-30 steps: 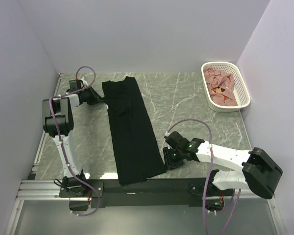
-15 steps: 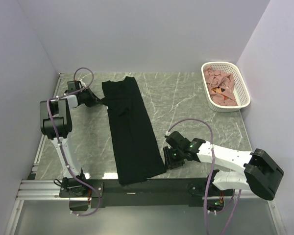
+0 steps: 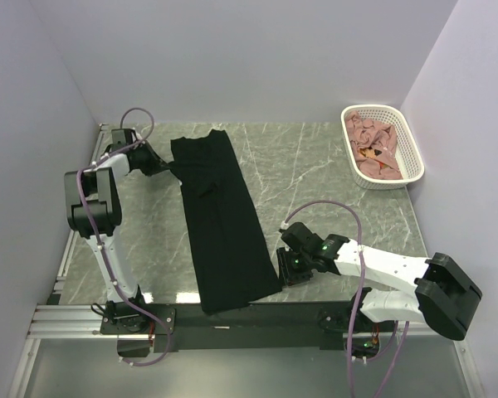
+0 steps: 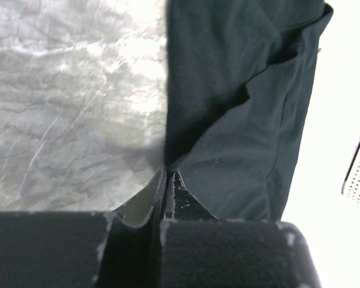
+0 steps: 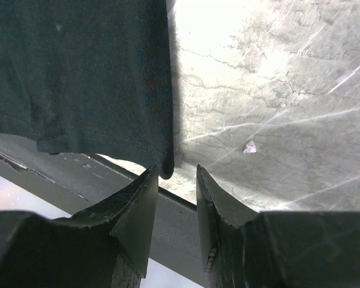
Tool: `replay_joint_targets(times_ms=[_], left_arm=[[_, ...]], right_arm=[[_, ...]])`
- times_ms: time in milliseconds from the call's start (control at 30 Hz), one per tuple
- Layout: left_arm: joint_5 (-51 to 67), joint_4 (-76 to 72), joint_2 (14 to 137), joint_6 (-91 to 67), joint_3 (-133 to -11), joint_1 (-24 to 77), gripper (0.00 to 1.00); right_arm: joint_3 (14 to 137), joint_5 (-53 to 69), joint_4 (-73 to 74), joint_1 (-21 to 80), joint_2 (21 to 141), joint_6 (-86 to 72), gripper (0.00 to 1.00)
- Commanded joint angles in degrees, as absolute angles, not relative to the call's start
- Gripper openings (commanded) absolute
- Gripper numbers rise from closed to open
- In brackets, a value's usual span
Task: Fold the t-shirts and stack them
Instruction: Fold the tshirt
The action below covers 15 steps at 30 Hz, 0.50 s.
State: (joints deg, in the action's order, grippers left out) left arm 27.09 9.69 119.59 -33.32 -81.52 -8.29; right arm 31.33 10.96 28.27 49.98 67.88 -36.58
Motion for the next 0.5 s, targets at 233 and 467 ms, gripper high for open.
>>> replay_joint_targets(times_ms=[233,467], left_arm=[[22.5,16.3,117.6,-35.3,-90.3,-4.0,0.04],[18.5,19.1,118.2,-34.7,-92.7,-3.9,0.04]], right_arm=[[32.0,9.7,26.9,50.0,67.0,-36.2,0.39],[39.3,5.7,27.6,50.0,67.6,-28.8,0.38]])
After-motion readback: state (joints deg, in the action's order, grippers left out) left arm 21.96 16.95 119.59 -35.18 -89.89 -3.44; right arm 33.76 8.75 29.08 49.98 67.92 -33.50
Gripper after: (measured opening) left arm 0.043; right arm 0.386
